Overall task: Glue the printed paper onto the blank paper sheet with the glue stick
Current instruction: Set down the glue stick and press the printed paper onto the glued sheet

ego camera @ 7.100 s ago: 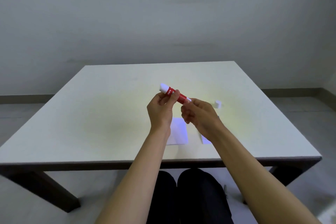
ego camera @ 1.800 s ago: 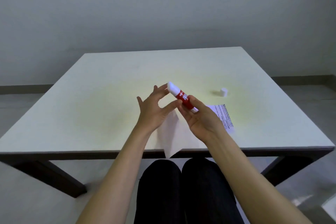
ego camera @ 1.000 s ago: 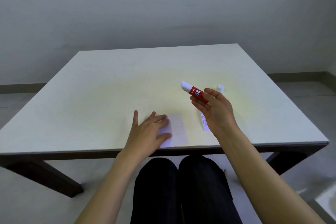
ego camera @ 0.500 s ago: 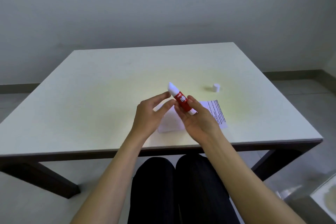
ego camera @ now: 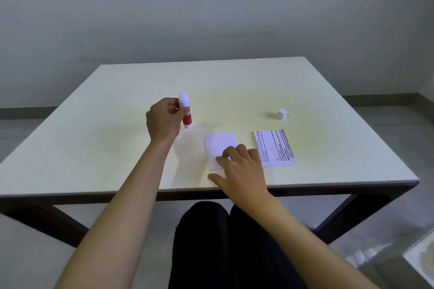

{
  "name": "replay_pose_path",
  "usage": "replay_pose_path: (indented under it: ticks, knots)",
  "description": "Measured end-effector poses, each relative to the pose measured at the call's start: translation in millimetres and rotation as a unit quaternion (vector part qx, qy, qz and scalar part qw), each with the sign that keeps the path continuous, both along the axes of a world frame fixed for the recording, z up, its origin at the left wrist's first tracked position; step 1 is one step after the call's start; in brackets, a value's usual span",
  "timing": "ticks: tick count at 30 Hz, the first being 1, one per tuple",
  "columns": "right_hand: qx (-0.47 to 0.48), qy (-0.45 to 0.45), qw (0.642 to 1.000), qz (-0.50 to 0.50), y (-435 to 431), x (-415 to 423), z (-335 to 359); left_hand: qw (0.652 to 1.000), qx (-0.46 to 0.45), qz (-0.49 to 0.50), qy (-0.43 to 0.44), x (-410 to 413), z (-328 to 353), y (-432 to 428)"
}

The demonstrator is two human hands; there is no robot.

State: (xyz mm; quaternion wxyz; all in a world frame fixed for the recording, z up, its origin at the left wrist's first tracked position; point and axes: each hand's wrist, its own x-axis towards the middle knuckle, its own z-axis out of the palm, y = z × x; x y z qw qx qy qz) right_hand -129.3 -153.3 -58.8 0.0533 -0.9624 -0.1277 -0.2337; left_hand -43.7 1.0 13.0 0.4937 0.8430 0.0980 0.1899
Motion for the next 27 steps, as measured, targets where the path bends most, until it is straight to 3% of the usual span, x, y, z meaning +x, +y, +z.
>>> replay_pose_path:
  ticks: [17,22,27]
  knots:
    - [-0.093,-0.015,0.996,0.003,27,-11,34,1.000,-0.001,0.000,-0.030,11,-28,7]
    - [-0.112,0.025,0.993,0.020,22,-23,18,0.983,-0.009,0.095,-0.154,-5,-32,4]
    - [-0.096,-0.066,0.988,0.102,11,-29,13,0.970,-0.013,0.104,-0.219,-24,-28,-9]
